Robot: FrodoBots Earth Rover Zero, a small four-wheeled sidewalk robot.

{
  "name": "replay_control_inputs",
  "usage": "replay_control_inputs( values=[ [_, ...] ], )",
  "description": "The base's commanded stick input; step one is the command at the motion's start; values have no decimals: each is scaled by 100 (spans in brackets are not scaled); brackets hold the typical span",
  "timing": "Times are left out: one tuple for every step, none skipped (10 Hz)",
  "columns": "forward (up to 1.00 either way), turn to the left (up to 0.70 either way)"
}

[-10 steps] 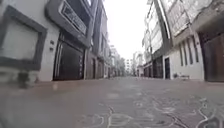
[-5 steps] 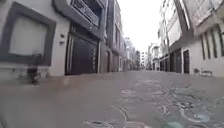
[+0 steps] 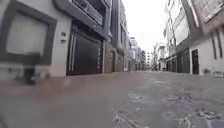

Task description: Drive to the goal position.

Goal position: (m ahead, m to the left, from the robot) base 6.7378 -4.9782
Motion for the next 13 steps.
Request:
replay_control_inputs(
  values=[
    [85,0],
    [85,0],
    [85,0],
    [85,-5],
    [85,-34],
    [85,-34],
    [85,-34],
    [85,-34],
    [85,-34],
    [85,-34],
    [85,-34],
    [85,-34],
    [85,-34]
  ],
)
